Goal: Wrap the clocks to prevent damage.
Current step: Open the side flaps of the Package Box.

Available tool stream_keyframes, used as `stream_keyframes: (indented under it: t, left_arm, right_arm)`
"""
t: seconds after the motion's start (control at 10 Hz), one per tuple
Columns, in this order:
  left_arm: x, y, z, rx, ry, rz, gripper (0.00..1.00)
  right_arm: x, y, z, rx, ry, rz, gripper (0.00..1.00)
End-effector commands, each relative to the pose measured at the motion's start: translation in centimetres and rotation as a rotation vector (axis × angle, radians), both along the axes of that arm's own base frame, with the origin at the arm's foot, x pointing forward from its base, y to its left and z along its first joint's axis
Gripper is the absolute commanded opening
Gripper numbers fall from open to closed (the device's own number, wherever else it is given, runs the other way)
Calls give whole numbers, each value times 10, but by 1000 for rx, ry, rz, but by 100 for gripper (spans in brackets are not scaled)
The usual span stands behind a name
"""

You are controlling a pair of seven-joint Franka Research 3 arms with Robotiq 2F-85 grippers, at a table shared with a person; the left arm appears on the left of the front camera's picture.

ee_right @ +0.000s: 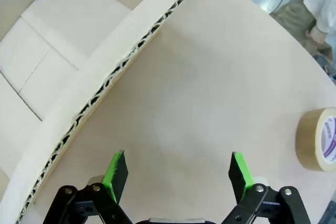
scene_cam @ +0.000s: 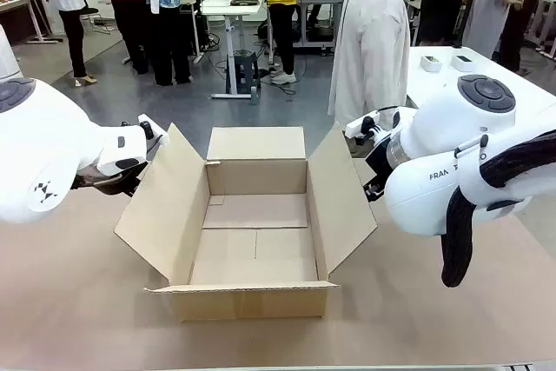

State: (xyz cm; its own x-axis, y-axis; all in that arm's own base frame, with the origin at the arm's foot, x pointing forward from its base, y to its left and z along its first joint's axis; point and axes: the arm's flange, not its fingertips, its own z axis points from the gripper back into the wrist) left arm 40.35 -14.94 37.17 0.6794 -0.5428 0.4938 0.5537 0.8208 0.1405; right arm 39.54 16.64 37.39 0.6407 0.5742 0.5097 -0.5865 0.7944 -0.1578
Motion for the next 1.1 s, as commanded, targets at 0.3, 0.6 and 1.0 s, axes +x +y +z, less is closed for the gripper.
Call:
stream_keyframes:
  t: [0.3, 0.6, 1.0]
  left_arm:
    - [0, 0, 0, 0, 0, 0, 100]
    - [0, 0, 0, 0, 0, 0, 100]
    - [0, 0, 0, 0, 0, 0, 100]
  right_arm:
    - [0, 0, 0, 0, 0, 0, 100]
    - [0, 0, 0, 0, 0, 0, 100]
    - [0, 0, 0, 0, 0, 0, 100]
